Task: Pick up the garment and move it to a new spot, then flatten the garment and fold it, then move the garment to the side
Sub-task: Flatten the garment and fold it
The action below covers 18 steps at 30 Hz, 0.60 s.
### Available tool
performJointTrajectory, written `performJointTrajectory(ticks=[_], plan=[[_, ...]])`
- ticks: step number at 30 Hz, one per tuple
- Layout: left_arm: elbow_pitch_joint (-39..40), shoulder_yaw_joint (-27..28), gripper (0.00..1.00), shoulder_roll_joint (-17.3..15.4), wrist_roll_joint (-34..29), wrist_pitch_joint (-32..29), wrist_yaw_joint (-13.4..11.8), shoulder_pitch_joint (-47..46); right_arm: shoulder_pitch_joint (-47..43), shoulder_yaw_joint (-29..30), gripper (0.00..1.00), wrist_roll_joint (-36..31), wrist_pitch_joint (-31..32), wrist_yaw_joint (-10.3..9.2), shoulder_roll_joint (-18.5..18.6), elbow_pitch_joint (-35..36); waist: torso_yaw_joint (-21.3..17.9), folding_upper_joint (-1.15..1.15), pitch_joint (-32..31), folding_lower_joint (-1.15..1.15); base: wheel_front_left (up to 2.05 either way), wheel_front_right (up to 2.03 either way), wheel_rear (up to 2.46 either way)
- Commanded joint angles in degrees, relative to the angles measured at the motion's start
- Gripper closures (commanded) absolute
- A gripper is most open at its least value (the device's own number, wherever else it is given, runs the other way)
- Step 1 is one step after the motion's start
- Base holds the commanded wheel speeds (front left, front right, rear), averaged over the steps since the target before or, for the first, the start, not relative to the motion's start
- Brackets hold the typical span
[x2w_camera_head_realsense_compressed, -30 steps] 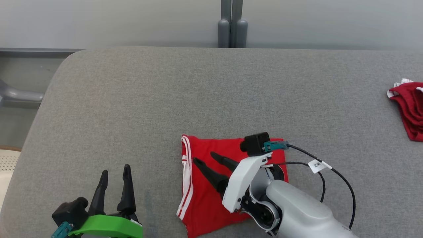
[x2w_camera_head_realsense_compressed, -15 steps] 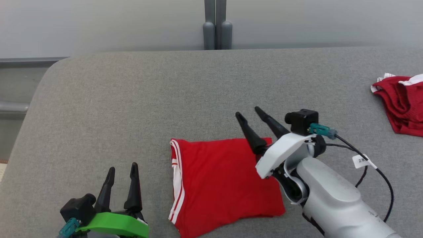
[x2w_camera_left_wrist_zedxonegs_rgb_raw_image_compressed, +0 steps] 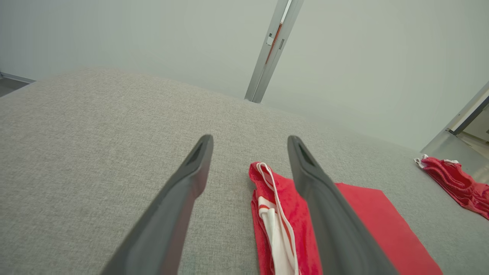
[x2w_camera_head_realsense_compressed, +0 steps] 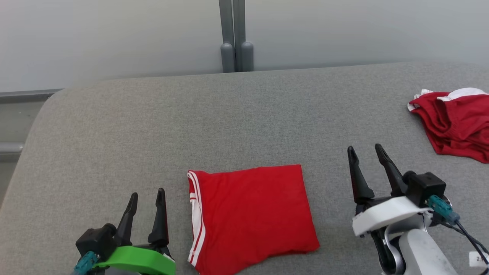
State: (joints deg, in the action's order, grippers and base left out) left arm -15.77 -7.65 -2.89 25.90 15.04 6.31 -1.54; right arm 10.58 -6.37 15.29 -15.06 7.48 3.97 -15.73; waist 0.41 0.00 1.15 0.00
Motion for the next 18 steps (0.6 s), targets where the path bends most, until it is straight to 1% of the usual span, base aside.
performJointTrajectory(ticks=[1,5,9,18], plan=[[0.12,0.16,0.0,-0.16,0.14,0.16,-0.32,1.05,-2.26,1.03,0.0,-1.03,-0.12,0.02,-0.42,1.27,-0.4,0.0,-0.61,0.0,0.0,0.0,0.0],[0.46,0.94,0.0,-0.13,-0.31,0.16,-0.87,2.42,-5.65,2.7,0.0,-1.81,-0.13,0.01,-0.9,3.5,-0.66,0.0,-1.0,0.0,0.0,0.0,0.0],[1.01,1.88,0.0,-0.11,-0.47,0.16,-1.26,3.41,-7.13,3.49,0.0,-2.95,-0.13,0.02,-1.02,4.54,-0.6,0.0,-1.21,0.0,0.0,0.0,0.0],[1.64,2.3,0.0,-0.07,-1.45,0.16,-1.52,4.36,-8.19,2.43,0.0,-2.57,-0.14,0.02,-1.04,4.02,-0.09,0.0,-1.91,0.0,0.0,0.0,0.0]])
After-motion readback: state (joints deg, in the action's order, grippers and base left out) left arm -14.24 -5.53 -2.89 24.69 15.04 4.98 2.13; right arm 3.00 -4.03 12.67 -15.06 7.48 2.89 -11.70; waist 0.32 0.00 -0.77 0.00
